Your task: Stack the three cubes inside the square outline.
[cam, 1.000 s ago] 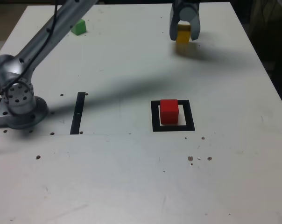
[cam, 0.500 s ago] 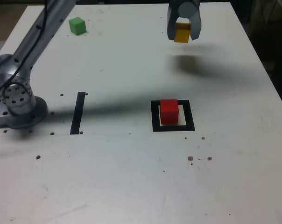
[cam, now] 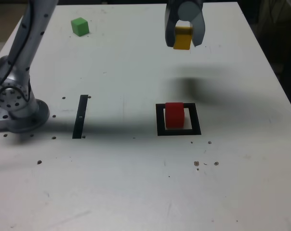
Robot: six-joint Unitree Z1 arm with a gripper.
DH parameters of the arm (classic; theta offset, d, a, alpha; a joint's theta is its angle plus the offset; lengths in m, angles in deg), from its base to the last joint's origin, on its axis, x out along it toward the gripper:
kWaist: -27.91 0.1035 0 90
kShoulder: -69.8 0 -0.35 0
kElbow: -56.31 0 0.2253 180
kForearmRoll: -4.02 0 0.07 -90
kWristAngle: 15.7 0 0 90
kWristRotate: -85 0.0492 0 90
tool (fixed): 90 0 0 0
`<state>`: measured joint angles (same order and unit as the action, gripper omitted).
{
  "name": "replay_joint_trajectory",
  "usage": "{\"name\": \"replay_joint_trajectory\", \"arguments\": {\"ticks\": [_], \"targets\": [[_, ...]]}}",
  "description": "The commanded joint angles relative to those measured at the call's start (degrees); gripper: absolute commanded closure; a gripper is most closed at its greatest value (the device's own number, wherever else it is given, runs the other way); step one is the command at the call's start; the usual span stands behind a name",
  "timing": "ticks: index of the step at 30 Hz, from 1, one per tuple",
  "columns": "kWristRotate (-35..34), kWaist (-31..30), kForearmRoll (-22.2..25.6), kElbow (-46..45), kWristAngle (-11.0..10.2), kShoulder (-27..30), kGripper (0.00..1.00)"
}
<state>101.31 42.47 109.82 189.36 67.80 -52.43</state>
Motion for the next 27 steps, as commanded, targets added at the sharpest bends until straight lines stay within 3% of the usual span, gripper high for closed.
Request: {"name": "replay_joint_trajectory", "arguments": {"ticks": [1, 12, 27], "targets": [[-1.6, -1.7, -0.1, -1.8, 0.6, 2.1, 0.67], [-9.1, -8.9, -3.6, -10.7, 3.5, 7.0, 0.67], [-18.2, -16.5, -8.7, -17.9, 5.6, 9.2, 0.67]]}}
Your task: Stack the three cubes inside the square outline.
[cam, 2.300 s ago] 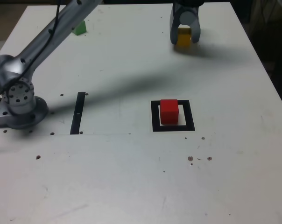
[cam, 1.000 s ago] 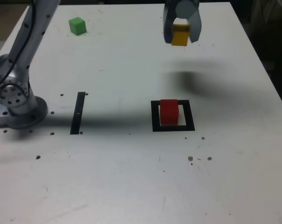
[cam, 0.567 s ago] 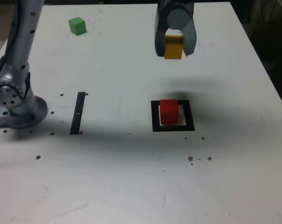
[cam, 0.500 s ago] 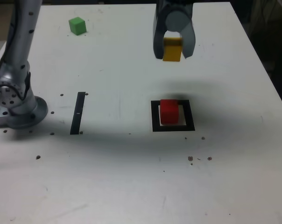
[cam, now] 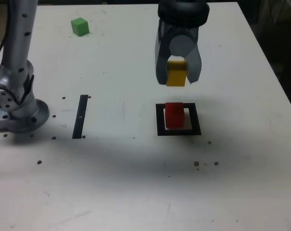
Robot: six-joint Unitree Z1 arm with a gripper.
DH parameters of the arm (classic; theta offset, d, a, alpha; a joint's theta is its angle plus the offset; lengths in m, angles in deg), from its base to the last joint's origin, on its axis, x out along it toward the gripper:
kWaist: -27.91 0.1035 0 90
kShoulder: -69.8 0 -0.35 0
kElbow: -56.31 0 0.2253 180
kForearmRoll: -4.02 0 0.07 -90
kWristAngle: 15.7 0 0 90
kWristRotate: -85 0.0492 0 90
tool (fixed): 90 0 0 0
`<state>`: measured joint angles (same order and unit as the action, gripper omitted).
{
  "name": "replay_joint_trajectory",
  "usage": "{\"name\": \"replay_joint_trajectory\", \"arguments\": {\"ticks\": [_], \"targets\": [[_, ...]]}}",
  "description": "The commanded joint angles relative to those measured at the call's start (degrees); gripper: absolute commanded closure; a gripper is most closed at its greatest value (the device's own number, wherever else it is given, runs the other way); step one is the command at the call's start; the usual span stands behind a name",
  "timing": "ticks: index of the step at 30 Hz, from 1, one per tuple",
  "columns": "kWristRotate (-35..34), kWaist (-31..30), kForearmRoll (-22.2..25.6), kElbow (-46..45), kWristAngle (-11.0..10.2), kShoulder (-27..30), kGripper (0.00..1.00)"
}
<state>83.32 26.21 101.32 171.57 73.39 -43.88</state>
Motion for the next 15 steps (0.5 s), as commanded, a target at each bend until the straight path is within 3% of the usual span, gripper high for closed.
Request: {"name": "replay_joint_trajectory", "arguments": {"ticks": [1, 15], "targets": [[-0.8, -0.7, -0.6, -0.7, 0.1, 0.9, 0.67], [-5.8, -6.6, -6.0, -6.5, 1.8, 1.8, 0.67]]}}
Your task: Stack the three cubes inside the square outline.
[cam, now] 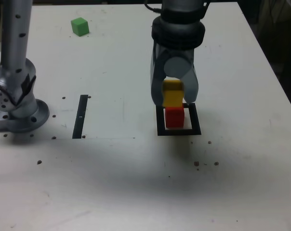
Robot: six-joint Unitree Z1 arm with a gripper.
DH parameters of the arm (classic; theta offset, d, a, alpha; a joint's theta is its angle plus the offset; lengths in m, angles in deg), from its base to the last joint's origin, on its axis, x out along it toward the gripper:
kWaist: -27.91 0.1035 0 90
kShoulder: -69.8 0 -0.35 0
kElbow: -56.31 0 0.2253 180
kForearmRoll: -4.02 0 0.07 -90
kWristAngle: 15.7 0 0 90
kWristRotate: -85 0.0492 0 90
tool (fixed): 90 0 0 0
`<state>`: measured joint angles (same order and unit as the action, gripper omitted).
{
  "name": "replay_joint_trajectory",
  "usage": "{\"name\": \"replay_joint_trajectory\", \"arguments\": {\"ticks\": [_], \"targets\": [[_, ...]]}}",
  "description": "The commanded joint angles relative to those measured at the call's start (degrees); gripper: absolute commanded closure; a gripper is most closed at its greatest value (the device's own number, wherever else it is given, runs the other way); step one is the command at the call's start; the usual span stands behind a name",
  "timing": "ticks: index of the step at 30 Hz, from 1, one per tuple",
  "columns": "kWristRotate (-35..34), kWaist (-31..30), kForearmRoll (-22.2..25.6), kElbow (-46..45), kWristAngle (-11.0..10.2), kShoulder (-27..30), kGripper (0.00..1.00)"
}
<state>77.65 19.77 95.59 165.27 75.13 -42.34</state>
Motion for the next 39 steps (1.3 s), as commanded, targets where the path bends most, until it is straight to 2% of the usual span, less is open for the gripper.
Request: {"name": "replay_joint_trajectory", "arguments": {"ticks": [1, 16, 39], "targets": [[-0.3, -0.2, -0.4, -0.2, 0.1, 0.2, 0.67], [-0.5, -0.2, -4.2, -2.3, -0.6, -1.8, 0.67], [-0.5, 0.6, -6.6, -4.2, -2.3, -2.1, 0.67]]}}
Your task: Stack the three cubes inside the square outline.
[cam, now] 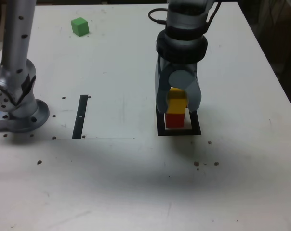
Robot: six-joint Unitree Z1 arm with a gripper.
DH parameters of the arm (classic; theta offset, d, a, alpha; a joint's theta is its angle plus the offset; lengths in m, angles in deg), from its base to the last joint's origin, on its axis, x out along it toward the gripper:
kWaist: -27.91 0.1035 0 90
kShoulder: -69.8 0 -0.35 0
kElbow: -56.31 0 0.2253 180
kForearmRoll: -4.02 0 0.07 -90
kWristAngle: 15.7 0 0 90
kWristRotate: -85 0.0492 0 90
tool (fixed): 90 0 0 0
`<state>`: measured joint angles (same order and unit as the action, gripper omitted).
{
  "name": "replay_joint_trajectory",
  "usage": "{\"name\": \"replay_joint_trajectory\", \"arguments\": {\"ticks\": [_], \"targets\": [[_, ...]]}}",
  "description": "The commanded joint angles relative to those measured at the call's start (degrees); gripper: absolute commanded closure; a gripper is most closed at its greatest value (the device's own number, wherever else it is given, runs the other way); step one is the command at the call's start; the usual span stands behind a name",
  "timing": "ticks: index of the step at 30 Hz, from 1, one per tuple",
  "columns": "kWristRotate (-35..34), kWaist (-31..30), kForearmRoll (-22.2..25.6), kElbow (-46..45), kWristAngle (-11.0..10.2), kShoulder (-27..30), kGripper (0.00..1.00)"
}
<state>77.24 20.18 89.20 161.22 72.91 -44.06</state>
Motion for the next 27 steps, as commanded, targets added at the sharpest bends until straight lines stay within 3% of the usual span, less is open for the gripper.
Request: {"name": "replay_joint_trajectory", "arguments": {"ticks": [1, 4, 9, 11, 19, 27], "targets": [[-0.1, 0.3, -0.4, -0.3, -0.1, -0.4, 0.67], [0.0, 0.5, -0.7, -0.7, -0.2, -0.5, 0.59], [0.5, 0.8, -1.9, -2.0, -0.2, -0.6, 0.2], [0.6, 0.9, -2.0, -2.4, -0.1, -0.6, 0.12], [0.3, 1.0, -1.9, -3.3, -0.3, 0.0, 0.02], [-1.3, 1.4, -1.1, -3.9, -3.1, 3.4, 0.01]]}}
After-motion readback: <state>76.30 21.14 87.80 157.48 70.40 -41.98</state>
